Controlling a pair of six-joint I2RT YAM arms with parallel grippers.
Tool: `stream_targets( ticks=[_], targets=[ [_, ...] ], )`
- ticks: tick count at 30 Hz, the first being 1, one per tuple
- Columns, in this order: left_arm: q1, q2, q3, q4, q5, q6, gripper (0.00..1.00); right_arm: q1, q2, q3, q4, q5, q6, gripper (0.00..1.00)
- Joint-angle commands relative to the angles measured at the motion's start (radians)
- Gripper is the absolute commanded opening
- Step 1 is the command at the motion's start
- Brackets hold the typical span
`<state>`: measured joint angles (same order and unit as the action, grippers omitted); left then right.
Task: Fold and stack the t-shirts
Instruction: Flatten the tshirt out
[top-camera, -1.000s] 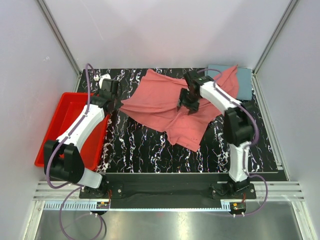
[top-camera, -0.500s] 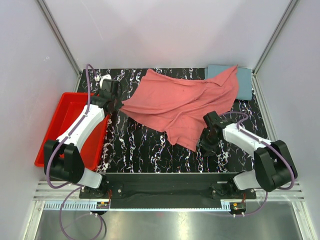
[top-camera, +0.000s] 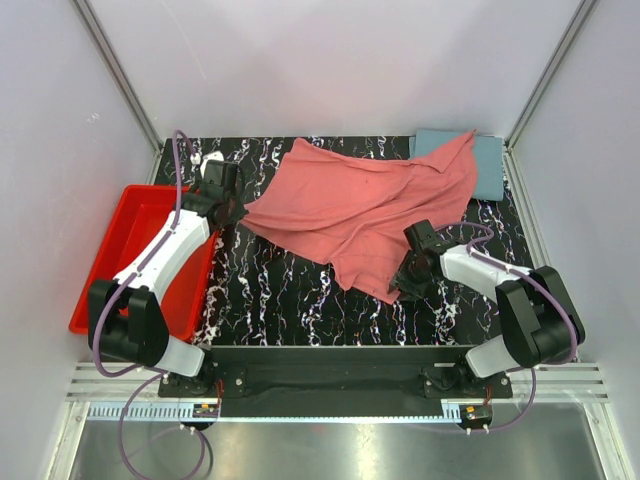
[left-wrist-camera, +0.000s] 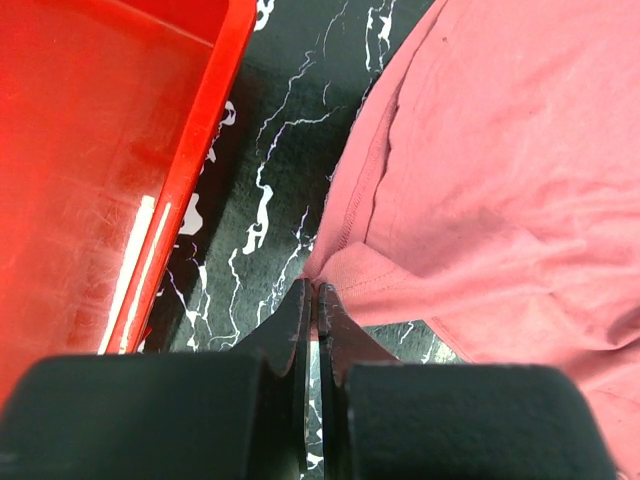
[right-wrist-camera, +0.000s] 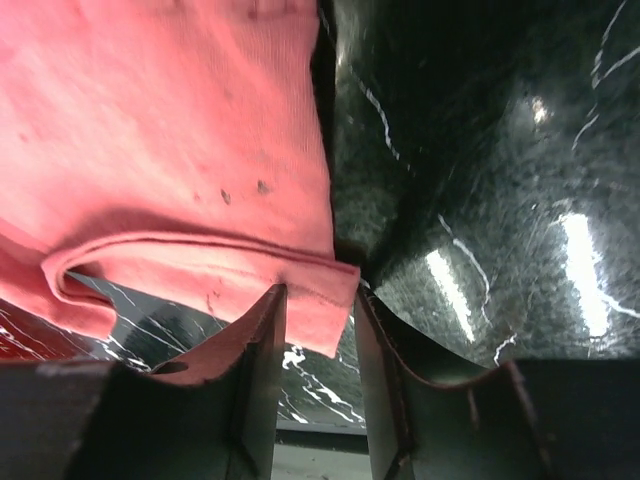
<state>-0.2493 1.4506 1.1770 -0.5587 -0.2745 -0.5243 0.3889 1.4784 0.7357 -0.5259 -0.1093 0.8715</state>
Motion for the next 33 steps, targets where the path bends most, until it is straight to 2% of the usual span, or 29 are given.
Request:
stream_targets(
  ticks=[1,7,18,21,25,33],
  targets=[
    [0.004,-0.032,-0.010,0.023,0.008,0.001,0.00,-0.030,0.014,0.007,0.043,0.069,-0.012,0.40],
    [0.004,-0.036,-0.025,0.031,0.014,0.000,0.00,-0.056,0.026,0.019,0.032,0.056,-0.048,0.38],
    [0.004,-0.035,-0.020,0.033,0.017,-0.002,0.00,-0.056,-0.026,0.017,-0.014,0.029,-0.045,0.14],
    [0.004,-0.035,-0.013,0.026,0.017,0.003,0.00,-0.056,-0.070,0.036,-0.091,0.063,-0.040,0.12],
    [0.002,-0.029,0.015,0.016,0.017,0.026,0.00,-0.056,-0.136,0.128,-0.259,0.120,-0.063,0.00],
    [0.004,-0.001,0.154,-0.030,0.021,0.070,0.00,-0.070,-0.190,0.416,-0.570,0.293,-0.152,0.00]
  ],
)
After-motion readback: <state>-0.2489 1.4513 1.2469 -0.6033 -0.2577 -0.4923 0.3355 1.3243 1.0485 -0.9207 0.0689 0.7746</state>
